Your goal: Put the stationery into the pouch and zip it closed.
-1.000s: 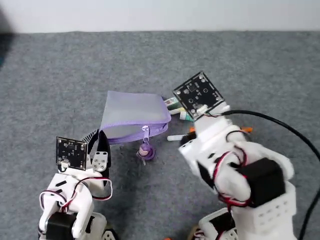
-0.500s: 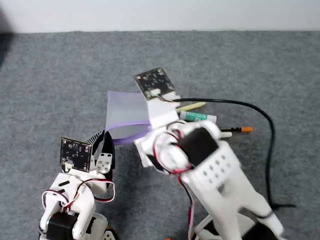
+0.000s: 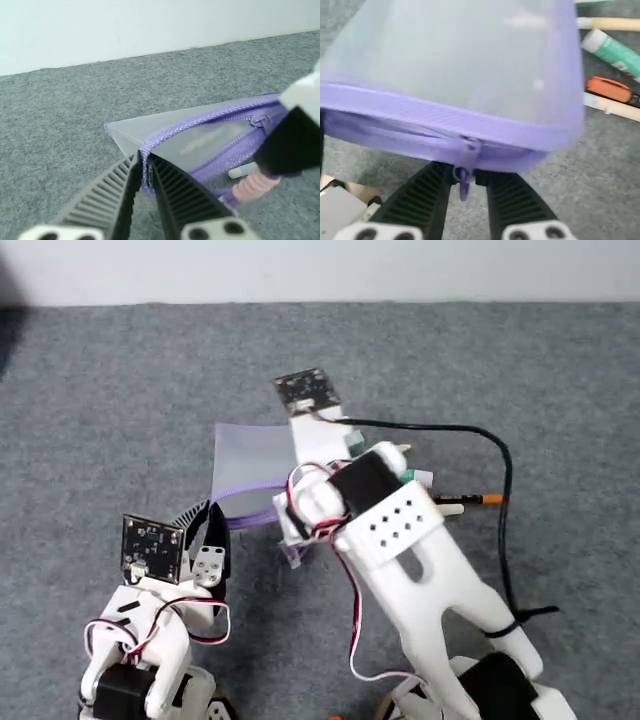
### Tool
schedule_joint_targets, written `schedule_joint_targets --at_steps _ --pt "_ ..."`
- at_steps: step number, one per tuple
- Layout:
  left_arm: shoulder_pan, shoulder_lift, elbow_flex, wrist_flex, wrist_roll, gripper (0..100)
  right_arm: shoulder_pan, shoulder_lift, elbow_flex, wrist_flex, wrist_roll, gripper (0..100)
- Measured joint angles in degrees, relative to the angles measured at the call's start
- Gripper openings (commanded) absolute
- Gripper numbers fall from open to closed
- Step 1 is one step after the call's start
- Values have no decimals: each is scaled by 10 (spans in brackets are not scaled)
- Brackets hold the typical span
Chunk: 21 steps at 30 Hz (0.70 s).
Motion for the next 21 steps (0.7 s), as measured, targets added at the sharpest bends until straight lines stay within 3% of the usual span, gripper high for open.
schedule_joint_targets --at_steps 10,15,21 --pt "1 0 0 0 0 12 87 -39 0 4 117 9" --pt "2 -3 0 0 1 16 96 -47 0 4 130 9" --pt "1 -4 0 -6 3 222 65 -47 0 4 130 8"
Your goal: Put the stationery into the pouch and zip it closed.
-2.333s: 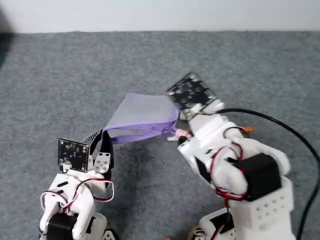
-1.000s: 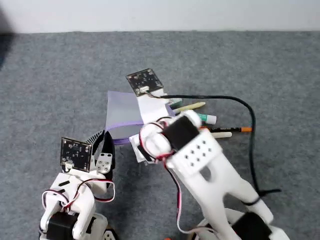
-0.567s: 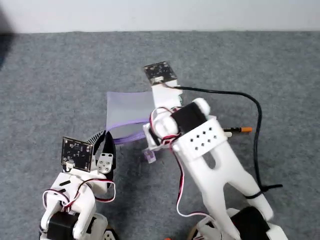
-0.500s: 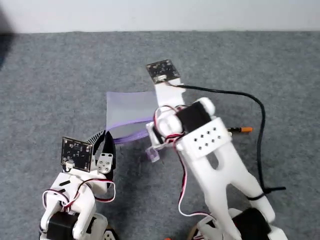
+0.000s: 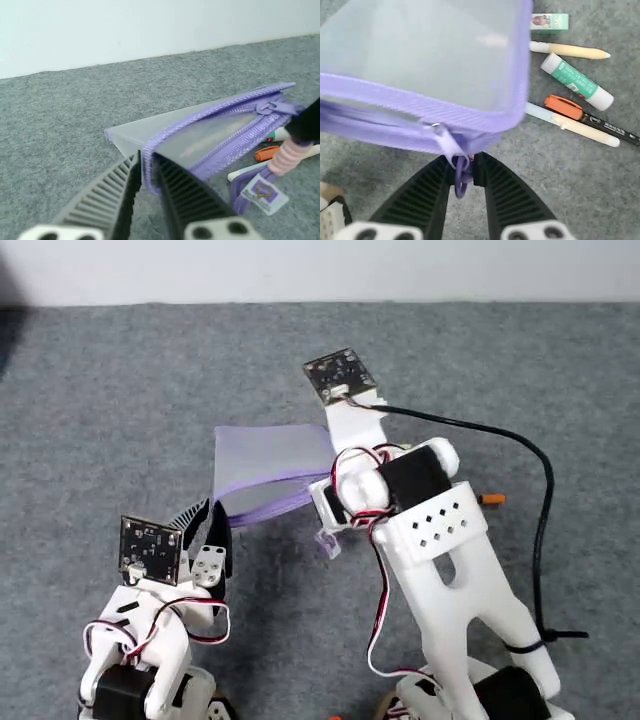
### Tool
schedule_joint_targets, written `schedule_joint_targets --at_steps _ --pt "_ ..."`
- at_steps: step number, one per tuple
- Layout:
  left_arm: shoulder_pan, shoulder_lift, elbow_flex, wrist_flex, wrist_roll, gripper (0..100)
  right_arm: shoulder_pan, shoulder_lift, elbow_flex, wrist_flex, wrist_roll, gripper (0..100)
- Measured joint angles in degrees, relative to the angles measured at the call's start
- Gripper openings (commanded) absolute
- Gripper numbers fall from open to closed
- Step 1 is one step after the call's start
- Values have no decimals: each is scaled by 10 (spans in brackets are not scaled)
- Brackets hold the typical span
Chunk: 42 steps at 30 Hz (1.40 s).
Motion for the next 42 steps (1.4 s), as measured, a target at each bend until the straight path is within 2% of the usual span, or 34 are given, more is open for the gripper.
schedule_joint_targets --at_steps 2,12,20,24,27,30,32,37,42 --pt "-1 0 0 0 16 251 -17 0 0 0 0 8" --pt "-2 -1 4 0 40 125 -29 -5 0 0 0 8" --pt "-2 2 29 -7 40 115 -31 -52 1 33 2 8" --pt "-21 0 52 -39 30 96 -31 -71 1 40 2 8" --pt "-27 1 65 -49 9 7 -31 -76 1 41 2 8" --pt "-27 4 65 -52 -11 11 -33 -76 1 41 3 13" --pt "-28 4 65 -51 -14 11 -33 -76 1 41 3 50" --pt "-32 4 24 11 -26 11 -33 -86 1 69 1 245" --pt "-48 4 -23 82 -53 11 -23 -116 -38 84 -27 229"
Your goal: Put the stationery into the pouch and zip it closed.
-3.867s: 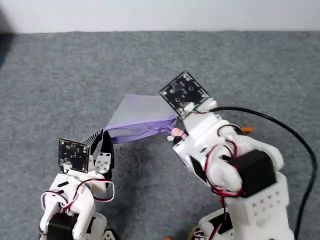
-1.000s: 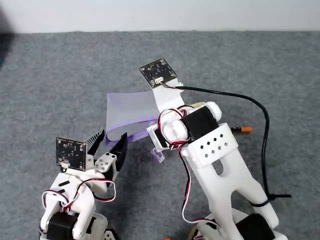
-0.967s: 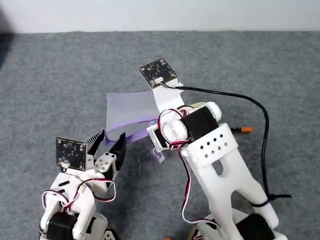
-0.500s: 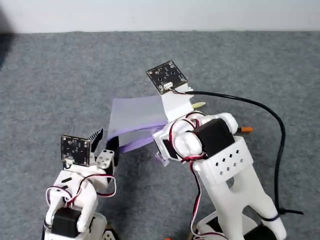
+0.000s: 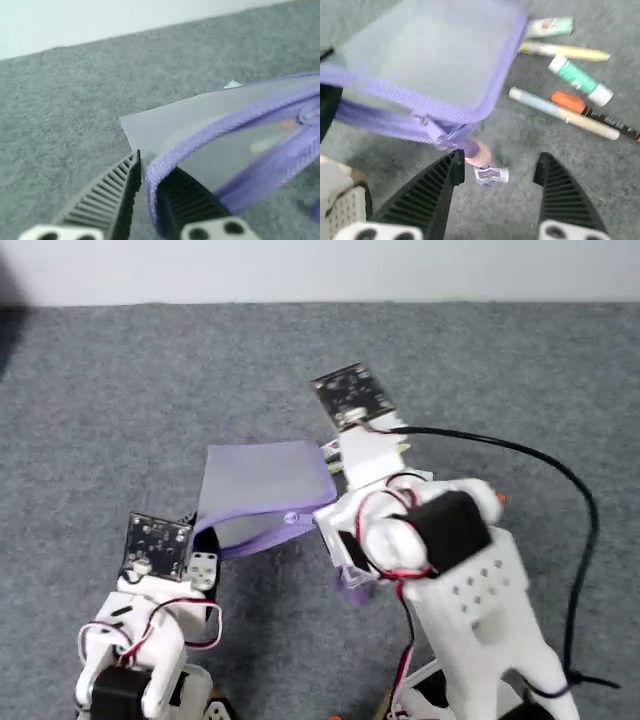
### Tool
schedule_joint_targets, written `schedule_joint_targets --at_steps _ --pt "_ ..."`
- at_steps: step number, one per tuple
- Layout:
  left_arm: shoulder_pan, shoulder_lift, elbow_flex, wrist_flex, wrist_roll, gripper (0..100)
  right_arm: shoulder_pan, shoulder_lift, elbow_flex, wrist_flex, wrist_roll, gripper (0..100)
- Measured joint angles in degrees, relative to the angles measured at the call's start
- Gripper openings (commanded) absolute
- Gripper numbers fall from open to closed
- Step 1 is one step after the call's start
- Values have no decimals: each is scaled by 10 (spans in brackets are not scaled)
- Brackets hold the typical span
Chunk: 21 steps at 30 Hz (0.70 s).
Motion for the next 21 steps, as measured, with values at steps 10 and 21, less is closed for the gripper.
schedule_joint_targets --at_steps 10,21 --pt "-61 74 -127 49 -2 11 120 -20 -16 0 0 222" --pt "-61 302 -249 55 49 11 131 84 -17 0 157 223"
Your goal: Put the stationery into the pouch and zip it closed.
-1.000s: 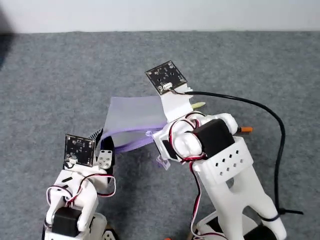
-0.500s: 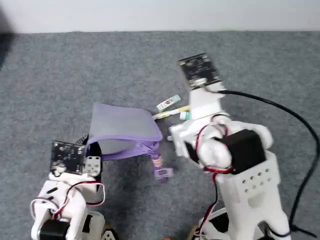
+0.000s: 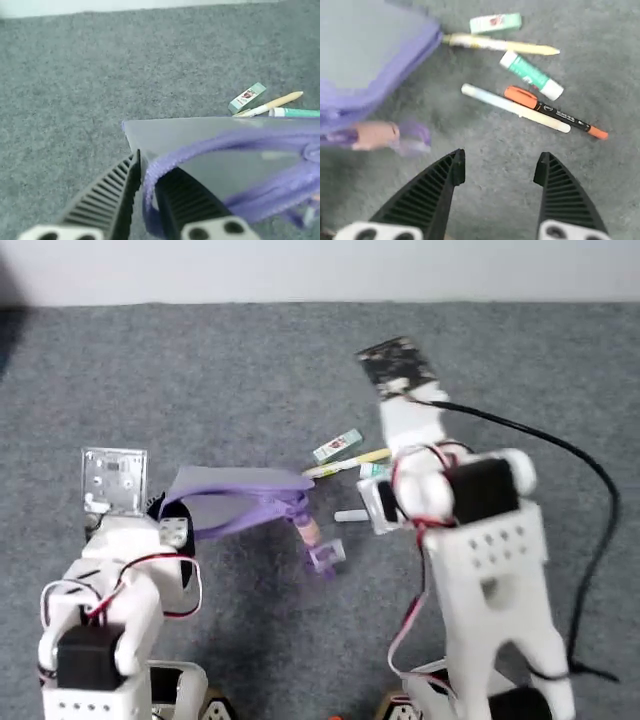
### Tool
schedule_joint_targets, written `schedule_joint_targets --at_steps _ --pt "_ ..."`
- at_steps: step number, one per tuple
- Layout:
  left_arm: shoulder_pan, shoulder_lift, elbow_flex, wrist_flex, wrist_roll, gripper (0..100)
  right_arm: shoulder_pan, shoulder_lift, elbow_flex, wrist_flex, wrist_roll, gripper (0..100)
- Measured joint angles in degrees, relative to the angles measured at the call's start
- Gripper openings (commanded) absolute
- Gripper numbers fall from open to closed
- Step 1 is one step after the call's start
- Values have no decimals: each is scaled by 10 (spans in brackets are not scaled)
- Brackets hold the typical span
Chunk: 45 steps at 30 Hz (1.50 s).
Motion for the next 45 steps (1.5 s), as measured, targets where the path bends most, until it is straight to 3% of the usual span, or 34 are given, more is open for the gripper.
schedule_joint_targets --at_steps 7,16,21,26,36,38,43,45 --pt "-9 18 -4 0 1 11 37 145 0 0 49 223" --pt "-112 25 -4 0 4 11 82 291 -57 -99 138 223" --pt "-115 25 -4 0 4 11 80 387 -125 -133 172 225" --pt "-115 25 -4 0 4 11 80 491 -210 -134 217 309" --pt "-115 25 -4 0 4 12 80 667 -322 -134 267 308" --pt "-115 25 -4 0 4 12 81 697 -338 -134 267 265" --pt "-115 25 -4 0 4 12 78 745 -393 -134 285 8" --pt "-115 25 -4 0 4 12 78 749 -412 -134 303 24"
